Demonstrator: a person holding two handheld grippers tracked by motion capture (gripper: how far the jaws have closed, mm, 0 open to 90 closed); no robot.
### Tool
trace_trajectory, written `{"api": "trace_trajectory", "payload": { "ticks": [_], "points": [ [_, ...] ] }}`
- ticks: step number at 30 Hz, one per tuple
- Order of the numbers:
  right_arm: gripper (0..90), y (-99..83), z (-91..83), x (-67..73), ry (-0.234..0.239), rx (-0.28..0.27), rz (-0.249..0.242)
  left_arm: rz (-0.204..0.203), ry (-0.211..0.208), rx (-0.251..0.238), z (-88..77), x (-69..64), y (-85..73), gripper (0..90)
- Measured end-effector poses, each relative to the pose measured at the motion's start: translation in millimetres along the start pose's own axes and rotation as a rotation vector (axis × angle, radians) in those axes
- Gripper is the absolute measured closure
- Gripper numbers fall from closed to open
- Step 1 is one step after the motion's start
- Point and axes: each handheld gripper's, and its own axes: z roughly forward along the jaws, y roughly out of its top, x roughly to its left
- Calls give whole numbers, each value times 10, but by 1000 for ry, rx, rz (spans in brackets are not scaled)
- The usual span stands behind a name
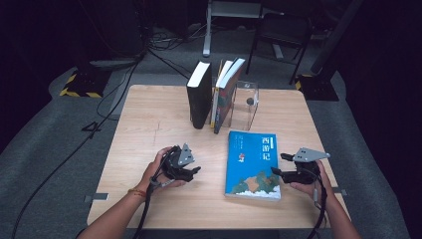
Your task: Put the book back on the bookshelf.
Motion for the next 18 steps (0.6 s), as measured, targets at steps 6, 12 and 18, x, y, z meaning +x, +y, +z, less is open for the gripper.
{"api": "trace_trajectory", "payload": {
  "ticks": [6, 12, 18],
  "points": [
    [286, -39, 19, -9, 28, 54, 12, -2, -47, 43, 14, -83, -231, 267],
    [246, -66, 52, 19, 85, 112, -8, -51, -96, 50, 6, -99, -381, 242],
    [191, -128, 98, -50, 121, 113, 65, -88, -118, 34, -42, -98, -492, 225]
  ]
}}
